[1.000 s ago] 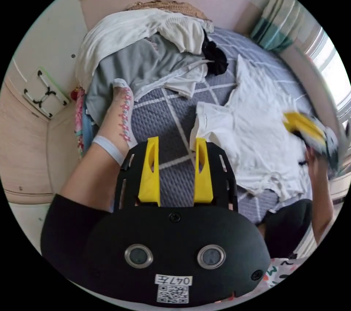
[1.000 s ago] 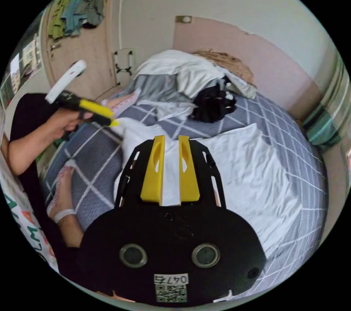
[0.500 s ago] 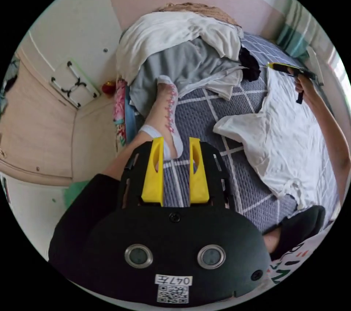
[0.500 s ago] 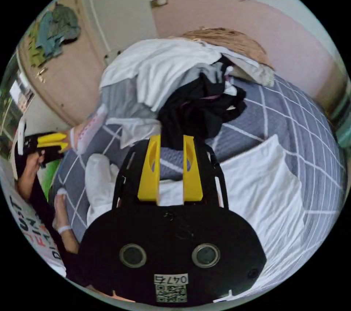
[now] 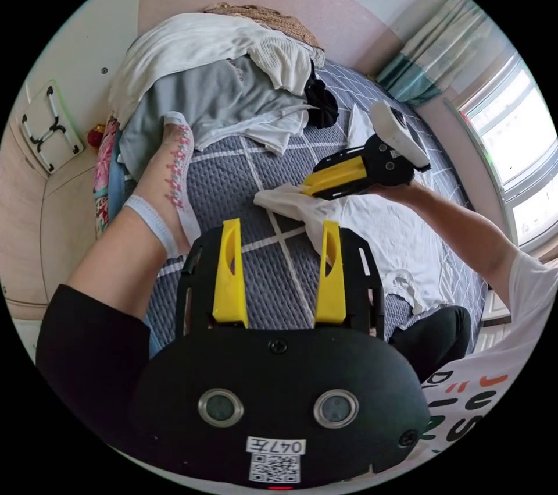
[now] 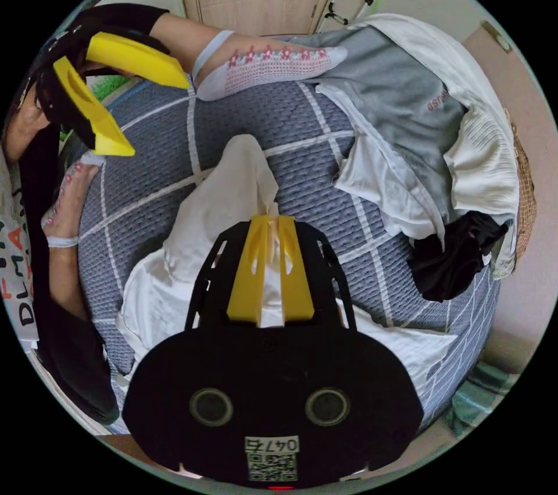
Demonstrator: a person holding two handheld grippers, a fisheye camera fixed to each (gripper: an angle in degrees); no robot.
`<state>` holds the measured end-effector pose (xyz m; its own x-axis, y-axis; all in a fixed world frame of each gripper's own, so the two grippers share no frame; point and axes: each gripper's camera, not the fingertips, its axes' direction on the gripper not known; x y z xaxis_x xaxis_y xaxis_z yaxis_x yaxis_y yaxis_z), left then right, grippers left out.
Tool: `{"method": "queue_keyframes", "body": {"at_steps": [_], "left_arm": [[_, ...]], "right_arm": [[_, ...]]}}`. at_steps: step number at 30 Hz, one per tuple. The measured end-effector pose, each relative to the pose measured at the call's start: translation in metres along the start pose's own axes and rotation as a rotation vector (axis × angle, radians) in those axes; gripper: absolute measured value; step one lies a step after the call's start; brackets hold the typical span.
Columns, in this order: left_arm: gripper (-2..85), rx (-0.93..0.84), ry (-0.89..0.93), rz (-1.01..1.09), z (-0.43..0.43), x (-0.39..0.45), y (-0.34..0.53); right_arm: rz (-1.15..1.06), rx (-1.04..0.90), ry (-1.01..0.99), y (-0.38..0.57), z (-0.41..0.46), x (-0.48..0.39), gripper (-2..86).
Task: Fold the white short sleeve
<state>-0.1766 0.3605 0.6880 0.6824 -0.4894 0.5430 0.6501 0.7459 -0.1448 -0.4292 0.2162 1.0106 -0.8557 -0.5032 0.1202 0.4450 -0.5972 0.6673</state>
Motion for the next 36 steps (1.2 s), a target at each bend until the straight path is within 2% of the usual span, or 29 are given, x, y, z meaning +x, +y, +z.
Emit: {"method": "queue_keyframes", "body": {"at_steps": [5, 9, 13, 17, 21, 23, 27, 32, 36], "left_arm": [[18.4, -0.018, -0.022, 0.034, 0.012, 0.006, -0.002], [18.3, -0.026, 0.035, 0.015, 0.024, 0.008, -0.01], [18.1, -0.057, 0.025, -0.014, 0.038, 0.014, -0.023], [16.2, -0.064, -0.069, 0.027, 0.05, 0.032, -0.038], [8.6, -0.057, -0.311, 0.215, 0.074, 0.074, -0.047], [7.0, -0.072, -0.315, 0.224, 0.09, 0.079, -0.045], [7.6, -0.144, -0.277, 0.183, 0.122, 0.068, -0.035], [7.8, -0.117, -0.286, 0.179, 0.128, 0.065, -0.035], [12.3, -0.071, -0.266, 0.114, 0.115, 0.057, -0.035]], "right_arm": [[0.062, 0.071, -0.038, 0.011, -0.018, 0.023, 1.8], [0.122, 0.125, -0.043, 0.024, -0.026, 0.045, 1.4], [0.089, 0.06, -0.065, 0.02, -0.003, 0.055, 1.9], [0.025, -0.024, -0.113, 0.015, 0.029, 0.052, 1.5], [0.004, 0.001, -0.065, 0.024, 0.027, 0.048, 0.5], [0.019, 0.022, -0.055, 0.034, 0.022, 0.051, 0.4], [0.1, 0.09, -0.028, 0.056, 0.009, 0.065, 0.4], [0.254, 0.213, 0.079, 0.094, 0.007, 0.089, 0.8], [0.295, 0.131, 0.009, 0.108, 0.042, 0.097, 2.5]]}}
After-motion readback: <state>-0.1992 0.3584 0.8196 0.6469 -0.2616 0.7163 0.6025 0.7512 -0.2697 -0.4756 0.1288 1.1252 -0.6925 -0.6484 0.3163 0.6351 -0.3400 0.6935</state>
